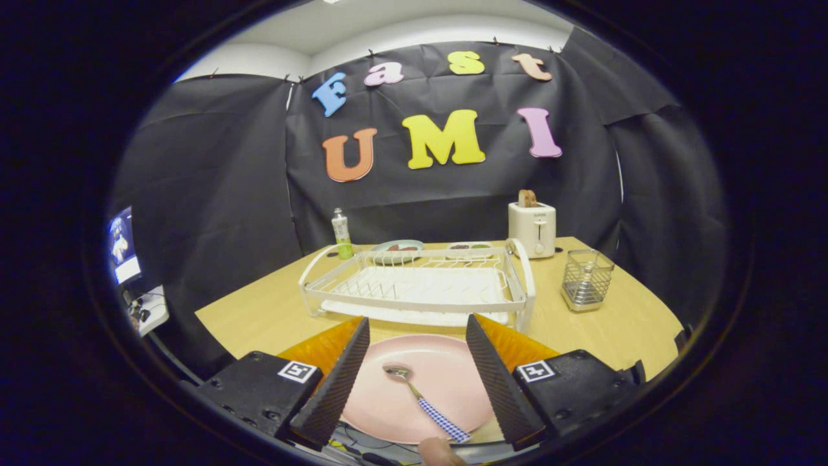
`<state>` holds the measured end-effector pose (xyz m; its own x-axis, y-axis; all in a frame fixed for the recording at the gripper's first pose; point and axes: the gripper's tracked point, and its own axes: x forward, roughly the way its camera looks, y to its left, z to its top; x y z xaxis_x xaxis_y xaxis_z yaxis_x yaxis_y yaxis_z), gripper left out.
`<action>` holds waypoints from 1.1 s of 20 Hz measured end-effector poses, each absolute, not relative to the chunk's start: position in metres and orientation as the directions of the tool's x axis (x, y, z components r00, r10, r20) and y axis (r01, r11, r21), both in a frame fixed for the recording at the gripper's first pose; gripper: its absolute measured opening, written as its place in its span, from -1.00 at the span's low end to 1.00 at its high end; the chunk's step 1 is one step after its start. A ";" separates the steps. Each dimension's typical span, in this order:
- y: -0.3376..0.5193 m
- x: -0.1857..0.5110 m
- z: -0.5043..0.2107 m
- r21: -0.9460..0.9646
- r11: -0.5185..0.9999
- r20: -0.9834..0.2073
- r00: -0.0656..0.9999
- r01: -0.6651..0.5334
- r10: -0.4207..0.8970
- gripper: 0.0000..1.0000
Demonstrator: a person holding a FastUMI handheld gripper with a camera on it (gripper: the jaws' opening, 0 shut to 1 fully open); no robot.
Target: Take the plate from the dish rack, then take the spoon from the basket and place it into the plate.
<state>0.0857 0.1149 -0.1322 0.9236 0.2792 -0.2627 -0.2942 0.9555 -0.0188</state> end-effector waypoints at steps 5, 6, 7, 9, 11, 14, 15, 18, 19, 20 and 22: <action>0.090 0.065 -0.088 -0.011 0.975 -0.184 0.959 -0.221 0.216 1.00; 0.085 0.059 -0.076 -0.002 0.979 -0.162 0.966 -0.206 0.203 1.00; 0.081 0.053 -0.068 0.000 0.980 -0.145 0.970 -0.197 0.195 1.00; 0.068 0.041 -0.051 -0.010 0.984 -0.118 0.977 -0.177 0.175 1.00; 0.054 0.029 -0.032 -0.020 0.988 -0.087 0.984 -0.156 0.154 1.00; 0.030 0.011 -0.009 -0.024 0.992 -0.040 0.992 -0.125 0.124 1.00; 0.023 0.004 -0.002 -0.028 0.993 -0.022 0.993 -0.118 0.117 1.00; 0.002 -0.009 0.015 -0.033 0.994 0.026 0.995 -0.100 0.101 1.00; -0.007 -0.013 0.019 -0.031 0.996 0.038 0.995 -0.087 0.088 1.00; -0.010 -0.015 0.020 -0.028 0.996 0.044 0.996 -0.081 0.082 1.00; -0.015 -0.022 0.023 -0.023 0.996 0.058 0.995 -0.084 0.085 1.00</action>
